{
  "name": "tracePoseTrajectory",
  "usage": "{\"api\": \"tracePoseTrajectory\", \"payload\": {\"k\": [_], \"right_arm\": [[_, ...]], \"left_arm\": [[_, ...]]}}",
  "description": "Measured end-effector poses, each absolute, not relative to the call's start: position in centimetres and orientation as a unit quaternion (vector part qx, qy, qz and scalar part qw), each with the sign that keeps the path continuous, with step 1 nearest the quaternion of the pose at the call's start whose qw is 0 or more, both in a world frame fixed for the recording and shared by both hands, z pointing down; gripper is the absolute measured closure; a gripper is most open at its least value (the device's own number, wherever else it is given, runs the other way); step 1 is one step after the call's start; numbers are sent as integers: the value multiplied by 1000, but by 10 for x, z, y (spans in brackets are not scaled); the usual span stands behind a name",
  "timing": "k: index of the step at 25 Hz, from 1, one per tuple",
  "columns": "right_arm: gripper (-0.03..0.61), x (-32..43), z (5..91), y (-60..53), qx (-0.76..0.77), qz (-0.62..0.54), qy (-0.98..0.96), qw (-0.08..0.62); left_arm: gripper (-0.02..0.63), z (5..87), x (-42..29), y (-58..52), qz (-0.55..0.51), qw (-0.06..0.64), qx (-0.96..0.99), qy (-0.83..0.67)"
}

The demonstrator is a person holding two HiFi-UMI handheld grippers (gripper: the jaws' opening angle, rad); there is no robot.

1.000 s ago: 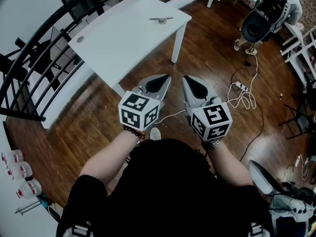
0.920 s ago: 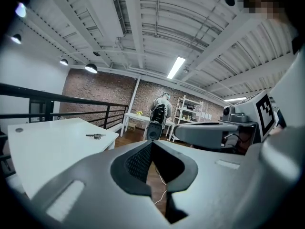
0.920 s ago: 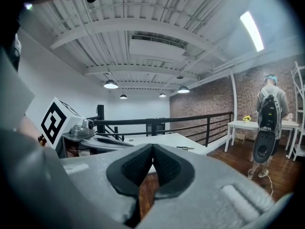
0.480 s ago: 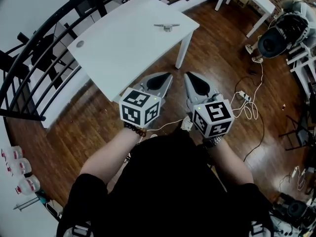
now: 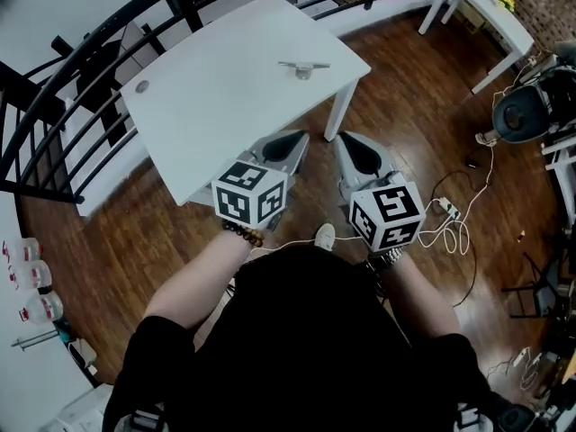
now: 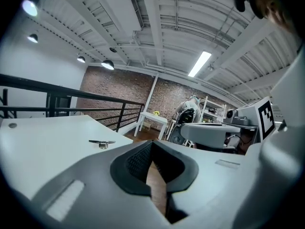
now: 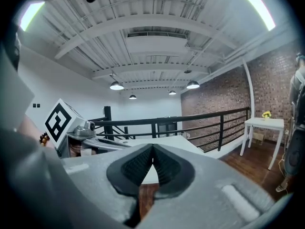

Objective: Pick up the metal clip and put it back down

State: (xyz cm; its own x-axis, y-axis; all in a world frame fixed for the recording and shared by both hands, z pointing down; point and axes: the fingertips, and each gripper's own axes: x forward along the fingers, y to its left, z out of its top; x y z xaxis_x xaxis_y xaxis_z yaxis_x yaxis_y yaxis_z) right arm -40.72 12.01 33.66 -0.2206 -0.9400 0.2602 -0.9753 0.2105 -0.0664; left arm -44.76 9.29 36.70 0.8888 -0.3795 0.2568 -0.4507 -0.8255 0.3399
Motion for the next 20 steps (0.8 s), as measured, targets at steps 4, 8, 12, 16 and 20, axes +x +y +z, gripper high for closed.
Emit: {"api": "tracePoseTrajectory", "payload": {"k": [4, 8, 12, 16, 20], "right_arm": [[586, -357, 341, 101, 597, 113, -790, 80], [586, -328, 346, 85, 580, 115, -803, 81], [586, -317, 346, 73, 566, 111, -813, 79], [586, -311, 347, 61, 556, 109, -820, 82], [586, -302, 352, 45, 551, 110, -822, 93]], "left_arm": [[597, 370, -406, 69, 87, 209, 940, -254], [597, 373, -382, 50, 82, 220, 931, -279], [597, 377, -372, 38, 84, 230, 924, -294], [597, 382, -366, 20, 77, 253, 915, -305], [597, 392, -356, 0, 75, 270, 908, -311]]}}
